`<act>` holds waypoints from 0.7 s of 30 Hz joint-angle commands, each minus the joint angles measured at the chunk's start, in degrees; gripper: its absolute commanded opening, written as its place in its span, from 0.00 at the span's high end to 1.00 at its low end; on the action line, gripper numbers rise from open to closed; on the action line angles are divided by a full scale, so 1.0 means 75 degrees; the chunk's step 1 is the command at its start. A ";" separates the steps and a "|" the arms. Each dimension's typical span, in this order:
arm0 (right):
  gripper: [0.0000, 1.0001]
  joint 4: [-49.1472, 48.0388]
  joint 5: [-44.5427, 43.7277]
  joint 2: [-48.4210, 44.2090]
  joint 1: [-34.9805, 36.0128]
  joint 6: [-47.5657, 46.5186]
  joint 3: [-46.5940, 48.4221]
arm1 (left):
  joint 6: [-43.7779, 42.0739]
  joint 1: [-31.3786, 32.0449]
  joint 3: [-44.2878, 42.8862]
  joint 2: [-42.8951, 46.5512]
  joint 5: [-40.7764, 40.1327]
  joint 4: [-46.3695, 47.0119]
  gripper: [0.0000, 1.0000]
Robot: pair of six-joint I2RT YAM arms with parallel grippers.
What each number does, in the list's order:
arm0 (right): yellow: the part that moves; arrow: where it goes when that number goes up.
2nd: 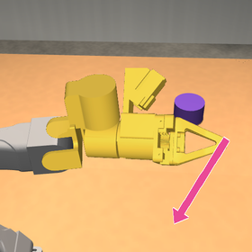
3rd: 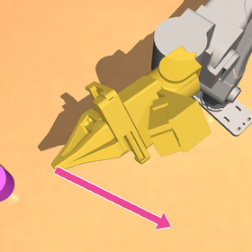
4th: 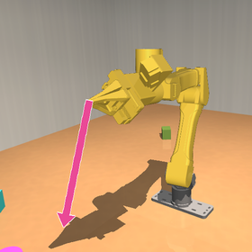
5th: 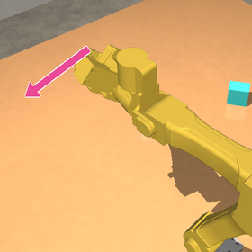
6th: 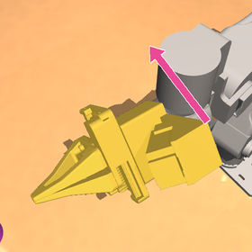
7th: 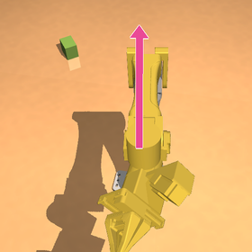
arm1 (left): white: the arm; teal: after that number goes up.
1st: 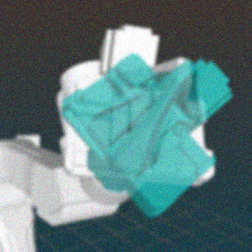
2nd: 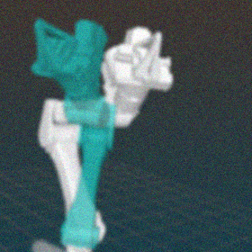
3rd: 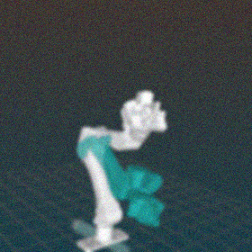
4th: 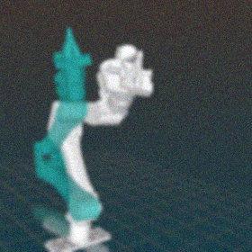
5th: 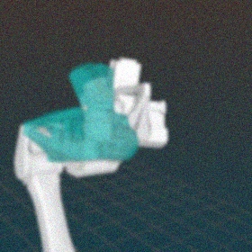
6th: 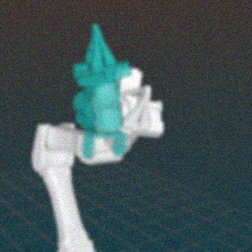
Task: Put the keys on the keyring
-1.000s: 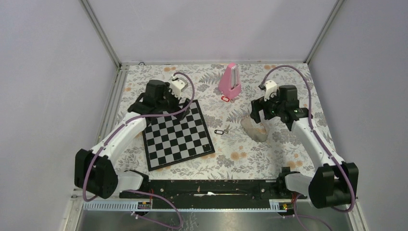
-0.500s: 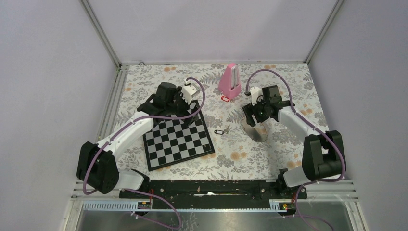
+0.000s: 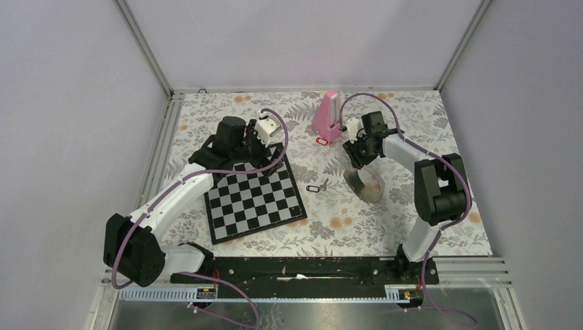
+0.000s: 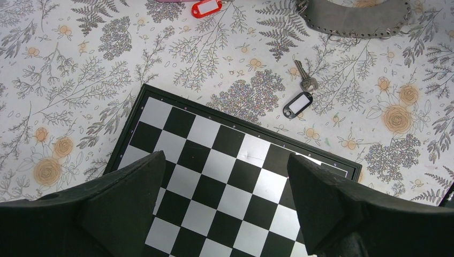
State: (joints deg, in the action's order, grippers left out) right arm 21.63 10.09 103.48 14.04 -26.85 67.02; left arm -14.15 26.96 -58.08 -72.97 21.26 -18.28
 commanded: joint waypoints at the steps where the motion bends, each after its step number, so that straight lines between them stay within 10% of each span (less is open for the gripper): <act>1: 0.58 0.0228 -0.0127 0.0316 0.0049 -0.0260 0.0585 | -0.0035 0.0025 0.0010 0.0166 0.0135 0.0425 0.06; 21: 0.89 0.0460 0.0203 0.0770 0.0050 -0.0264 0.1060 | -0.0115 0.0020 0.0115 0.0117 0.0056 0.0552 0.07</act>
State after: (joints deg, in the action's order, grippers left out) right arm 23.92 10.15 109.60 14.06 -28.53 71.83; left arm -14.17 26.96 -57.52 -72.97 21.23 -17.39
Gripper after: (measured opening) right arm 0.159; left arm 0.938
